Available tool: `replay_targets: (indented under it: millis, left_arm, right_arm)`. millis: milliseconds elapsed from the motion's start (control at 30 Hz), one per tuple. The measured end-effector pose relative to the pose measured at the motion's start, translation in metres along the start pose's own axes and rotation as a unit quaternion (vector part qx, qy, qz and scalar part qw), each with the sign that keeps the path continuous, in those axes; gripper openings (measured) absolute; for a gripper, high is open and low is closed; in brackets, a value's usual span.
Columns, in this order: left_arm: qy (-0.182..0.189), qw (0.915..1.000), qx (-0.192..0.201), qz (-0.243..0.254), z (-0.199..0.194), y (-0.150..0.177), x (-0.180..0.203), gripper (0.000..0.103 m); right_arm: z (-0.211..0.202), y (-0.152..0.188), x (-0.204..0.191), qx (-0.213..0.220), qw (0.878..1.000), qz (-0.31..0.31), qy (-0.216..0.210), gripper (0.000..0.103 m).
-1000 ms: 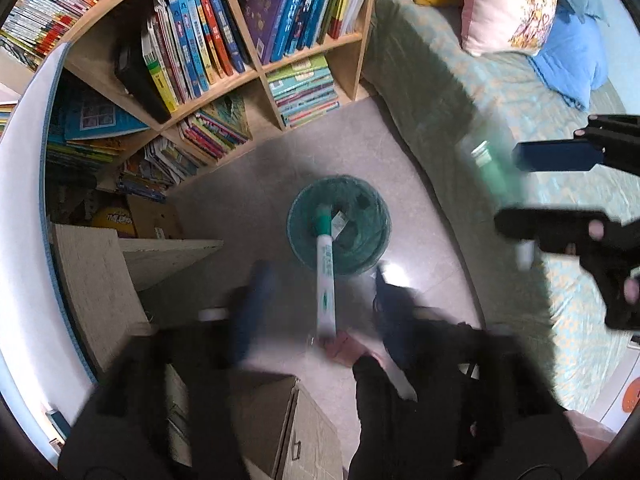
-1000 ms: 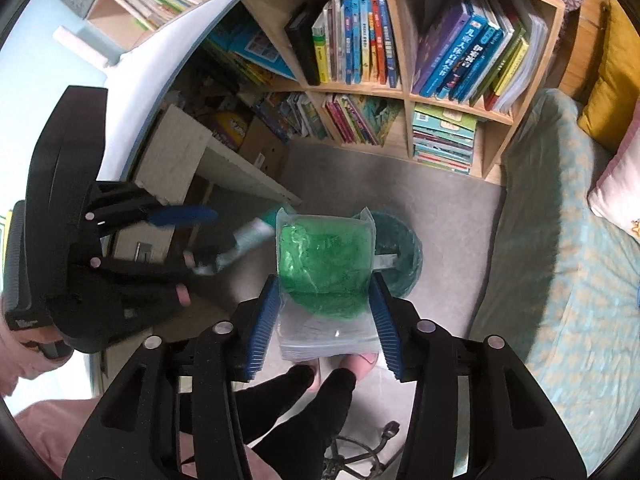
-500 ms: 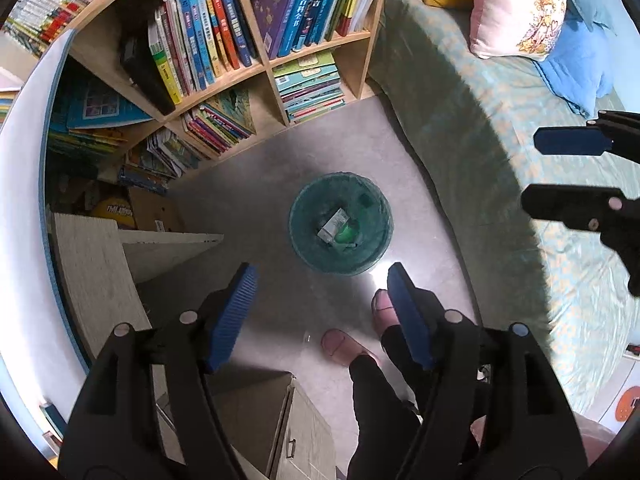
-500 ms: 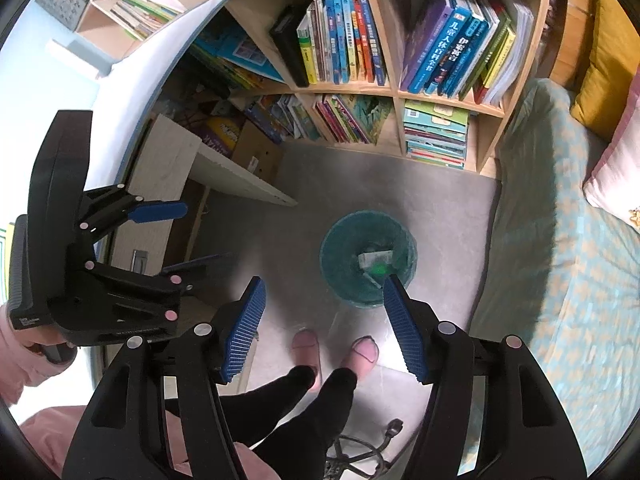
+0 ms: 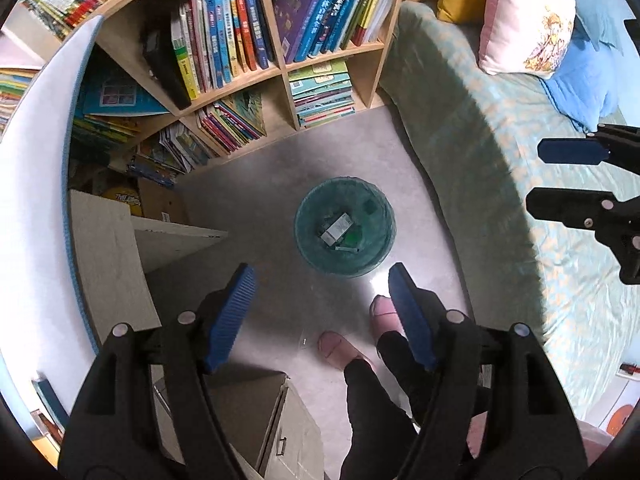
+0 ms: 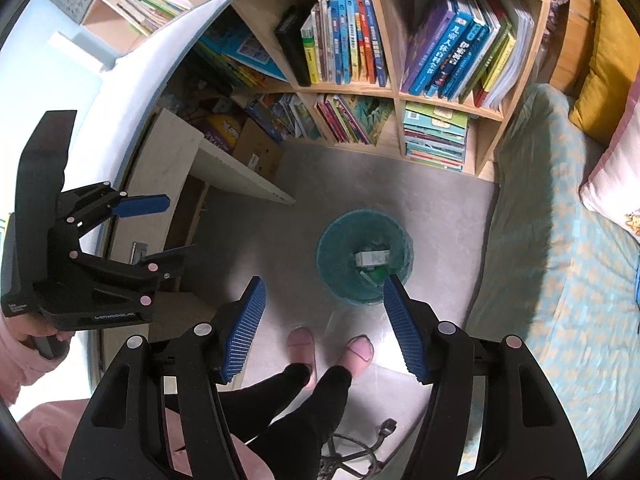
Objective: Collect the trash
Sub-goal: 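Move both tools back from the wastebasket to the table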
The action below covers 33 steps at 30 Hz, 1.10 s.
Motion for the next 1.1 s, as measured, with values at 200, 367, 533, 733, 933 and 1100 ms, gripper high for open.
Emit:
replay_targets:
  millis: [200, 367, 533, 733, 933, 1100]
  left_arm:
    - [-0.008, 0.9993, 0.018, -0.032, -0.021, 0.013, -0.018, 0.072]
    - [-0.025, 0.9970, 0.038, -0.063, -0.046, 0.030, -0.040, 0.074]
    - [-0.039, 0.9928, 0.059, -0.097, -0.069, 0.044, -0.062, 0.084]
    - [-0.034, 0.9843, 0.094, -0.145, -0.100, 0.060, -0.087, 0.087]
    - [-0.050, 0.9741, 0.116, -0.188, -0.121, 0.086, -0.110, 0.091]
    - [-0.068, 0.9629, 0.119, -0.232, -0.129, 0.113, -0.136, 0.092]
  right_arm:
    - [-0.007, -0.010, -0.026, 0.012, 0.999, -0.041, -0.005, 0.063]
    - [-0.012, -0.021, -0.054, 0.023, 0.996, -0.080, -0.012, 0.063]
    - [-0.018, -0.034, -0.087, 0.037, 0.992, -0.119, -0.019, 0.063]
    - [-0.023, -0.044, -0.125, 0.048, 0.985, -0.161, -0.027, 0.066]
    - [-0.021, -0.052, -0.162, 0.046, 0.977, -0.204, -0.036, 0.067]
    - [-0.014, -0.058, -0.197, 0.039, 0.967, -0.247, -0.049, 0.067]
Point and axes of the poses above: each gripper's, at about its wrist camera, not at the fingertips, and z roughly the way its jaws point, x to its right, y to its underside, the point moved 2 cm from there along z, roughly the way its jaws point, and after that the axes turned 3 degrees about y, right-handed, at the moved point
